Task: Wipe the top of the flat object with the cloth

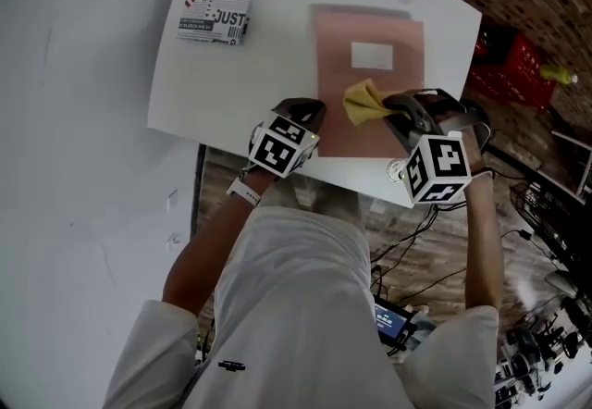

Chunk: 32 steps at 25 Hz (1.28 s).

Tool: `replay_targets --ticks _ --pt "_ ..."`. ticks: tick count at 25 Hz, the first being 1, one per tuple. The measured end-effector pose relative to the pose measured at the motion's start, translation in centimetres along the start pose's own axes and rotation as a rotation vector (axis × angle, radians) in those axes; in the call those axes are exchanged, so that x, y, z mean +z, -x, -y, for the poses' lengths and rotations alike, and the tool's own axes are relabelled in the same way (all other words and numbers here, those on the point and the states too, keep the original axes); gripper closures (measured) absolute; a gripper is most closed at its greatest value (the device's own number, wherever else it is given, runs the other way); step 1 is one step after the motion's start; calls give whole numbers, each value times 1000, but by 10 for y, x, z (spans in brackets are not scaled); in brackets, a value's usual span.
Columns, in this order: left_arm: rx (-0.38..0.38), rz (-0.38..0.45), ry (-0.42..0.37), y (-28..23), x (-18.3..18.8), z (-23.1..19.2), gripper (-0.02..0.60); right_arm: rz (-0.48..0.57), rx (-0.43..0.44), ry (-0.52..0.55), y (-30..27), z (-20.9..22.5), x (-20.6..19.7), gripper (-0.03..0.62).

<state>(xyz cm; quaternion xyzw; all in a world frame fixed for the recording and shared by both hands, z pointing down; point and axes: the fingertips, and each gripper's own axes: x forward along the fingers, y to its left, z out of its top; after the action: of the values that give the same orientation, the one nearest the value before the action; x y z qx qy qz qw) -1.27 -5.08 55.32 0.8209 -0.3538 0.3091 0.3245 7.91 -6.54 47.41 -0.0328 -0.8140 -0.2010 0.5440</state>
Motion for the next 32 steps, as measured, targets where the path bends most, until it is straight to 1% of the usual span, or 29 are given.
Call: replay_targets --ticks 4,8,10,13,15,19,23,27,32 --pt "-5 22 -5 1 3 -4 571 -6 -104 26 -14 49 1 542" --pt "-8 20 -5 -4 2 -5 571 -50 -223 61 -36 98 -12 542" --pt "-8 16 -3 -4 3 -5 571 -49 -244 60 -47 116 -16 542" --pt "2 0 -26 -5 2 -5 571 -58 -253 62 -66 135 -23 542" --pt "0 -7 -21 -5 2 -6 571 -81 -241 67 -80 142 -31 542" --pt "-5 -14 7 -4 2 -6 571 -131 -161 66 -105 133 -50 542" --pt "-10 -6 17 -5 1 -8 571 -102 -106 10 -109 122 -51 542" --pt "-25 -4 70 -4 1 -9 571 -104 -49 45 -108 105 -46 542" --pt "-5 6 48 -4 1 -8 571 -99 -7 58 -103 78 -40 542"
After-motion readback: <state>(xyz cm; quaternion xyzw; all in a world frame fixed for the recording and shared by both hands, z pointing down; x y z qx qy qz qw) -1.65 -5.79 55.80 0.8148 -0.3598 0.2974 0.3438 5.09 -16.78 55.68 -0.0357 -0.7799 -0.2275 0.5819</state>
